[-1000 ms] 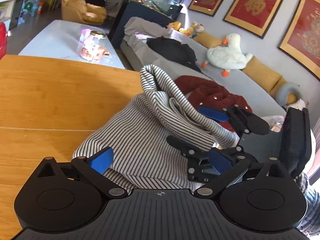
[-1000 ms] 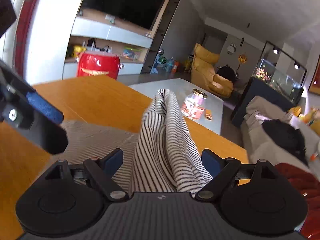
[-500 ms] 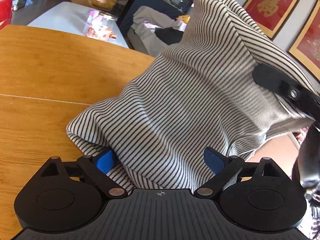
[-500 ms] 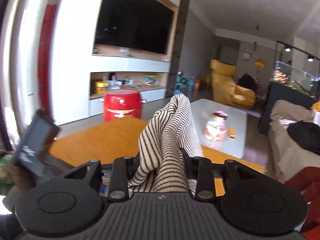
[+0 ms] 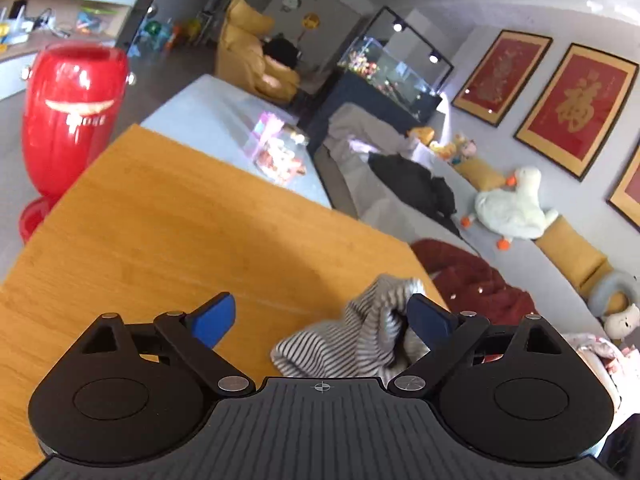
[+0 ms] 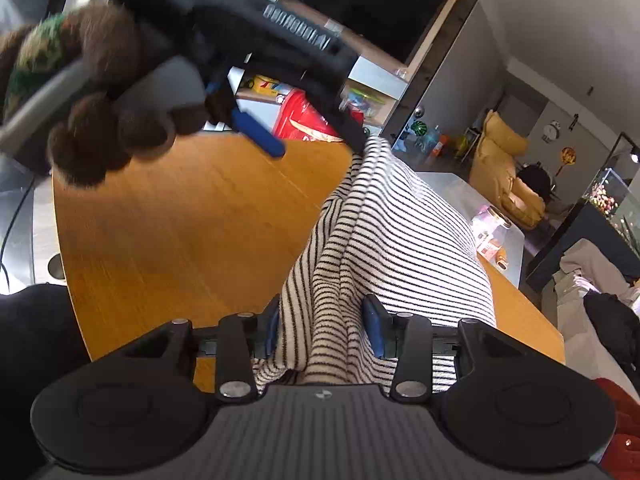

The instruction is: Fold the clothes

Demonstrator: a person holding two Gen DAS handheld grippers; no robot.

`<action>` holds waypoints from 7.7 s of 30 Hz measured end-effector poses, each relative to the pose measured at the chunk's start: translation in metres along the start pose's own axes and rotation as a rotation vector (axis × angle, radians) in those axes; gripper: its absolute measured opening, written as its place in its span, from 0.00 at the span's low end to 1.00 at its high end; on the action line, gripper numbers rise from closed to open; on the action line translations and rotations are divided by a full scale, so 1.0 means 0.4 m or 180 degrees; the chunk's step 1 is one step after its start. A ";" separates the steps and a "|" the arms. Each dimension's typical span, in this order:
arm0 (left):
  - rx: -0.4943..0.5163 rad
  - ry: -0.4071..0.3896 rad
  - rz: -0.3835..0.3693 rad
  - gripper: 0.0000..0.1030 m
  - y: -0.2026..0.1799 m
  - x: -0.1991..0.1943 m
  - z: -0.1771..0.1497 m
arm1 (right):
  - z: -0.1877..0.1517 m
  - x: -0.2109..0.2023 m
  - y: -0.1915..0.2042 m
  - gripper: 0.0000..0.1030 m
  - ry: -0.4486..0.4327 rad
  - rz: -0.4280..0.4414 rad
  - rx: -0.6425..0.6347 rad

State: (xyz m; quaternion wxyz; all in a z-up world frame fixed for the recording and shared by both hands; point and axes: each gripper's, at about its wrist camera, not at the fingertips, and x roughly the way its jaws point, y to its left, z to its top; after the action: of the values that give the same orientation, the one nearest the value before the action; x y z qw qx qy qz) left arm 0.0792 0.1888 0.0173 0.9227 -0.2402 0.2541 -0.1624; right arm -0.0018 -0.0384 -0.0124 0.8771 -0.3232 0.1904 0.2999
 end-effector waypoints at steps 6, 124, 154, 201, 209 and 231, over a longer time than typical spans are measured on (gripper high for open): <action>0.0384 0.0018 -0.0680 0.95 -0.148 0.006 0.011 | 0.001 0.007 0.032 0.49 0.0024 -0.0089 -0.0128; 0.0131 0.0693 0.0003 0.91 0.017 0.340 0.088 | -0.089 0.204 -0.368 0.97 -0.0310 0.0326 0.2692; 0.0266 0.0549 -0.0127 0.95 0.029 0.287 0.078 | -0.136 0.221 -0.407 1.00 0.0041 0.0759 0.2850; 0.0745 0.0661 0.0160 0.91 0.032 0.214 -0.021 | 0.083 0.392 -0.534 0.47 0.0146 0.0362 0.2265; 0.0670 0.0658 0.0142 0.93 0.040 0.221 -0.021 | 0.063 0.427 -0.509 0.52 0.0379 0.0292 0.2149; 0.0989 0.0649 0.0073 0.90 -0.008 0.316 0.049 | 0.021 0.117 -0.273 0.78 -0.0190 0.0499 0.1443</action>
State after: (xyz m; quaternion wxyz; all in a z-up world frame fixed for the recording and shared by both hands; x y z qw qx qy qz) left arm 0.1929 0.1399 -0.0157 0.9200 -0.0741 0.3209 -0.2126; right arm 0.1051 -0.0804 0.0183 0.9065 -0.0933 0.2514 0.3261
